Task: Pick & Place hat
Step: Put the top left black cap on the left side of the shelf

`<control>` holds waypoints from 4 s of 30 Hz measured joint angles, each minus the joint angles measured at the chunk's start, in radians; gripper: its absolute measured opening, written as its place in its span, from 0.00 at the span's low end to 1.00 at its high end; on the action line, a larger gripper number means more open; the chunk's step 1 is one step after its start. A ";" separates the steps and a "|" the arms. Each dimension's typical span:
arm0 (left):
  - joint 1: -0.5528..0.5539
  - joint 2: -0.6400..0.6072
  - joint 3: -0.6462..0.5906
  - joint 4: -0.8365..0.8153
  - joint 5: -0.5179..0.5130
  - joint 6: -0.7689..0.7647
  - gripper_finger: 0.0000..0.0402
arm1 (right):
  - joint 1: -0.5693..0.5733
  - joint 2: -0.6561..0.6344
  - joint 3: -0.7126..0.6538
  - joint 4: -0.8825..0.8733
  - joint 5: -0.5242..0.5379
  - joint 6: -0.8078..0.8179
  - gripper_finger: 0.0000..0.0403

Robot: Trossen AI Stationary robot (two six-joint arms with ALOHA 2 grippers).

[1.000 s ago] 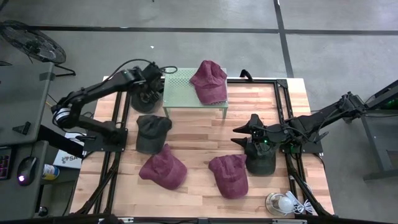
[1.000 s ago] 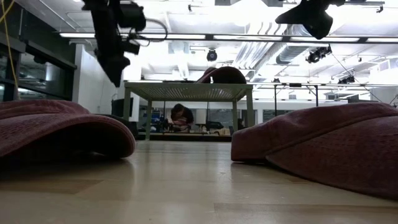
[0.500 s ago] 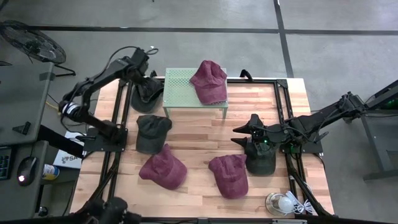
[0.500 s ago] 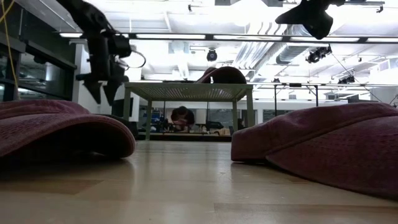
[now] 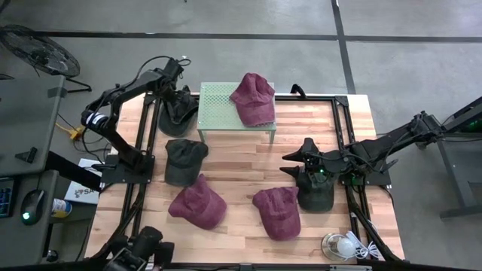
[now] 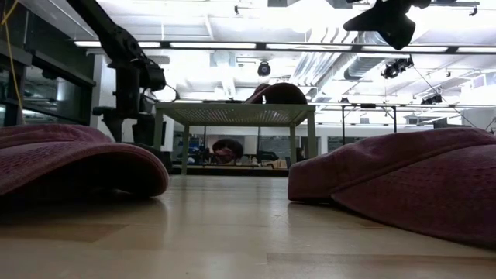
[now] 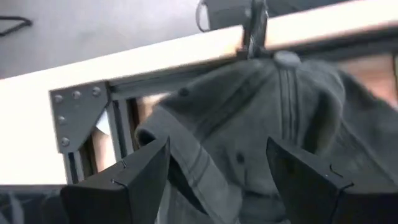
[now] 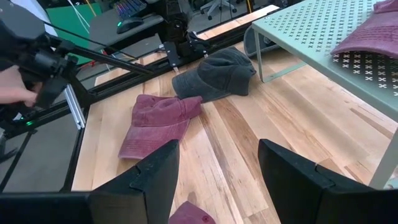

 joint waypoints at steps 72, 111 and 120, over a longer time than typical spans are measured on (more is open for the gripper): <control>-0.050 0.149 0.082 -0.212 -0.200 -0.028 0.04 | 0.000 0.000 0.000 -0.052 -0.057 -0.052 0.52; -0.385 -0.426 0.477 -0.496 -0.279 0.011 0.03 | 0.000 0.000 0.000 -0.053 -0.022 -0.075 0.52; -0.611 -0.512 0.484 -0.394 -0.033 0.030 0.03 | 0.000 0.057 0.000 -0.039 -0.033 -0.224 0.52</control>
